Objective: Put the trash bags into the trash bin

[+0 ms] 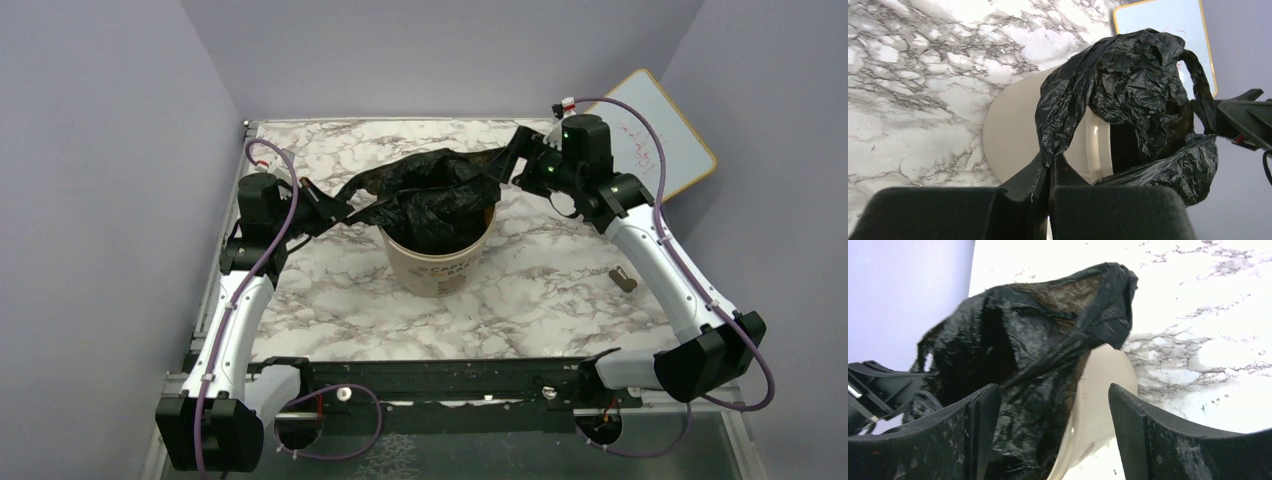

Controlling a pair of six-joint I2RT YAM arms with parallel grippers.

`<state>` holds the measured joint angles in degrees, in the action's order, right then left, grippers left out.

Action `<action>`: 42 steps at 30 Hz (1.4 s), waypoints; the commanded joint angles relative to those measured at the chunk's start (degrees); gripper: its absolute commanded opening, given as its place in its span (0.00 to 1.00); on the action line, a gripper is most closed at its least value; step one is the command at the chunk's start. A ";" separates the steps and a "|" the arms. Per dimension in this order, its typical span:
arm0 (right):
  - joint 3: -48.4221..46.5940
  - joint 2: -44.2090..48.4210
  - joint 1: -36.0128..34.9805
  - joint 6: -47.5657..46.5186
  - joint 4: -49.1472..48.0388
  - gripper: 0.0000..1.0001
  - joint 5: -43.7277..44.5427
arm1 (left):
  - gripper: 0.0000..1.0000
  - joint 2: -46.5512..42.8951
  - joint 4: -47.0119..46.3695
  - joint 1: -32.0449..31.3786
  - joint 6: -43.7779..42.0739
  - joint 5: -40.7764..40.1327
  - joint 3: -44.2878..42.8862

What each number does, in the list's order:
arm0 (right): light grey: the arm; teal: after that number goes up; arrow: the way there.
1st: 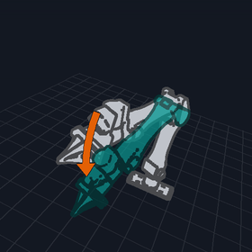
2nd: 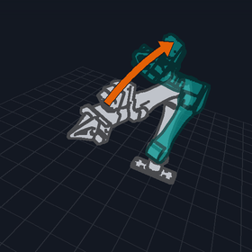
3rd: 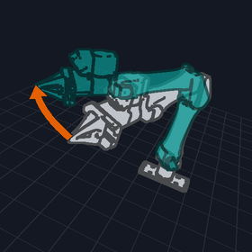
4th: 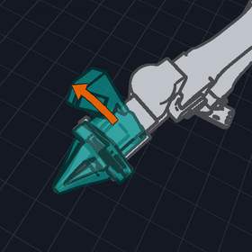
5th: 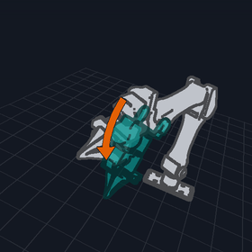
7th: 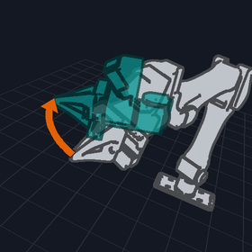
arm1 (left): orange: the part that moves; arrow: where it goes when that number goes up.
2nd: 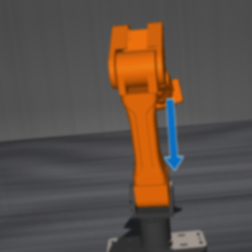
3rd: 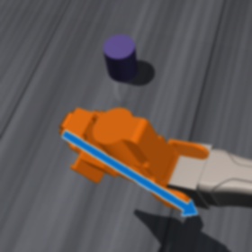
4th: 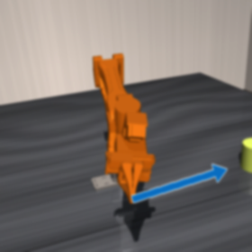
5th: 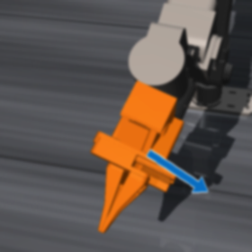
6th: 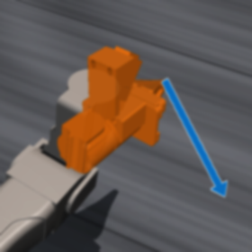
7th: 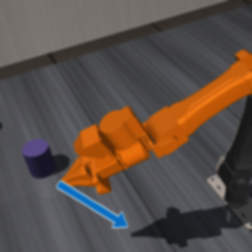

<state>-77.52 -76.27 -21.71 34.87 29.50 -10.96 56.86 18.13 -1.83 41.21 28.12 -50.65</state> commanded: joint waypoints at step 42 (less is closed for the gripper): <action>-3.14 -8.59 0.18 4.26 -3.78 0.48 -1.73 | 0.03 -0.01 -0.84 0.33 -2.45 5.80 -3.33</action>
<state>-81.28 -84.33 -21.74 38.63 27.90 -11.49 57.41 17.28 -1.83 39.79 32.58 -52.07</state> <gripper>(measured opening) 0.512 0.031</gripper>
